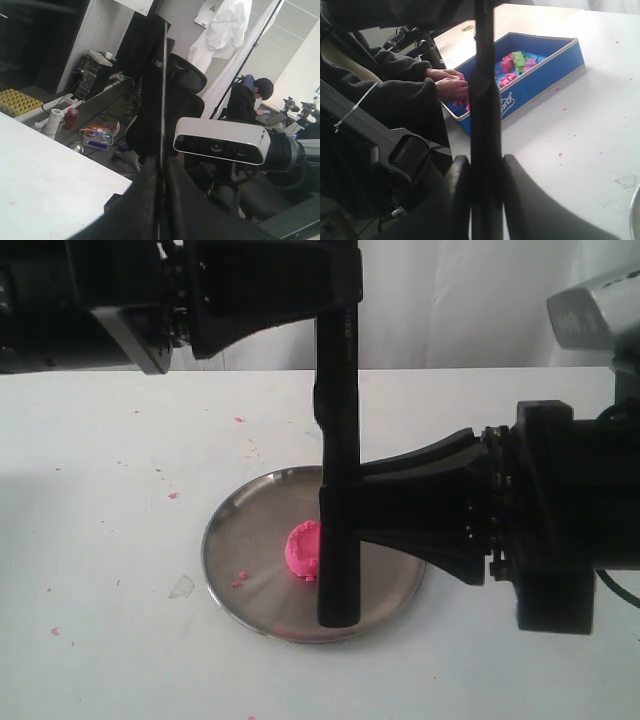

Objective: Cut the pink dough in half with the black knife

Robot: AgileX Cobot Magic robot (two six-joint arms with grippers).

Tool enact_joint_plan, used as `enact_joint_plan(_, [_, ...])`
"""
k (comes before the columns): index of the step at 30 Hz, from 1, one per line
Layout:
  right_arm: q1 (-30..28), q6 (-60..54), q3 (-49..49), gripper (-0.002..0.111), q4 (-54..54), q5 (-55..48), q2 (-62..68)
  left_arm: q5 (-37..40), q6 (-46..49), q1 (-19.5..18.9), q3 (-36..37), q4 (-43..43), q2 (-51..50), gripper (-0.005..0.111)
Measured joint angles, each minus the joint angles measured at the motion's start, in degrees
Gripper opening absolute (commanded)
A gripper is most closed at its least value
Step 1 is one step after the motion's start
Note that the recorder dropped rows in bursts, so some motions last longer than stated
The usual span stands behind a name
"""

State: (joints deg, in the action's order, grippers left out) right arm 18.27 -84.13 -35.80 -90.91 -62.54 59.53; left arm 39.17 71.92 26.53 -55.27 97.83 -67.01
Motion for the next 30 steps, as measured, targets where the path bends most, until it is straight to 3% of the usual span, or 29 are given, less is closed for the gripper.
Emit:
enact_joint_plan(7, [0.0, 0.0, 0.0, 0.0, -1.1, 1.6, 0.0, 0.1, 0.1, 0.0, 0.0, 0.2, 0.0, 0.056])
enact_joint_plan(18, [0.0, 2.4, 0.0, 0.0, -1.9, 9.4, -0.1, -7.8, 0.5, 0.0, 0.0, -3.0, 2.4, 0.059])
enact_joint_plan(24, [0.0, 7.2, 0.0, 0.0, 0.9, 18.3, -2.3, -13.4, -7.4, 0.0, 0.0, -14.0, 5.8, 0.059])
enact_joint_plan(30, [0.0, 27.5, -4.1, 0.0, 25.4, 23.3, -3.4, -15.8, -23.2, 0.0, -0.1, -33.9, 8.2, 0.059])
